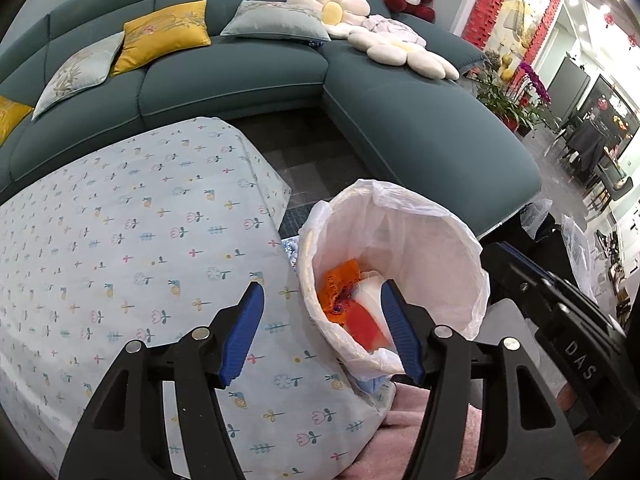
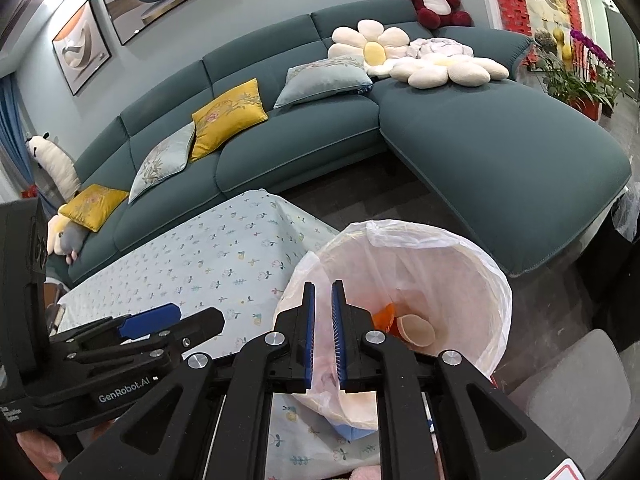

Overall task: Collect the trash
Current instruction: 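Carry the orange bag and red cup into the bin and open both grippers, then withdraw both open grippers from the bin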

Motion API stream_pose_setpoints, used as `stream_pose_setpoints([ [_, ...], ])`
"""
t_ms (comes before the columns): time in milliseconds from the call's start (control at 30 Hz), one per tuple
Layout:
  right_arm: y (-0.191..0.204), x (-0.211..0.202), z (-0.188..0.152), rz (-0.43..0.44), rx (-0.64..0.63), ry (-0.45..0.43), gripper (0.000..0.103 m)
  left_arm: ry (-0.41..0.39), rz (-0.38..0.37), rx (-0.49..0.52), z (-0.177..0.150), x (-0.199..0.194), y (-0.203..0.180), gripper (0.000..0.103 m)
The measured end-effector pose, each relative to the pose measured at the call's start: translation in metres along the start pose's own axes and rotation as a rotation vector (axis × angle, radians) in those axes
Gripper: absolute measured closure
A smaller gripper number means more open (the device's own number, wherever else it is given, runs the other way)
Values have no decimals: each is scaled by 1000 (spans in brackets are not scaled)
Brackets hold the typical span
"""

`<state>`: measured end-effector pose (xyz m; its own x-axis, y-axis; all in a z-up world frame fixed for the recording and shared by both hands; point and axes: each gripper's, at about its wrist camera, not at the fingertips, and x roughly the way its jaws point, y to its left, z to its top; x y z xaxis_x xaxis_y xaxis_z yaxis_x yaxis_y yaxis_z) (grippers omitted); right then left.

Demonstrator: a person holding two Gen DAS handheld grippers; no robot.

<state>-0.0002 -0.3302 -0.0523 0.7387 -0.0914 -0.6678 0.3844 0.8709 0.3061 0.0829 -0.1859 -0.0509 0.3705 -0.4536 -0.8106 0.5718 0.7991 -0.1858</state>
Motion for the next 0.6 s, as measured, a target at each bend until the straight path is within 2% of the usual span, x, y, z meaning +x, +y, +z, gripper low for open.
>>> stream_pose_setpoints([
  [100,4,-2,1,1,-5,3,92,-5,2,-5,-1,-2,3,45],
  [233,7,-3,0,-4,-16,4,80,-13,8,-10,-2,-6,6,45],
  [400,12,-6,-3,-16,-37,15,78,-26,22,-11,-4,-12,12,42],
  [467,14,-7,-3,-20,-38,21,72,-33,30,-12,-6,-16,14,41],
  [600,20,-13,-7,-58,-65,23,66,-45,48,-10,-9,-23,19,40],
])
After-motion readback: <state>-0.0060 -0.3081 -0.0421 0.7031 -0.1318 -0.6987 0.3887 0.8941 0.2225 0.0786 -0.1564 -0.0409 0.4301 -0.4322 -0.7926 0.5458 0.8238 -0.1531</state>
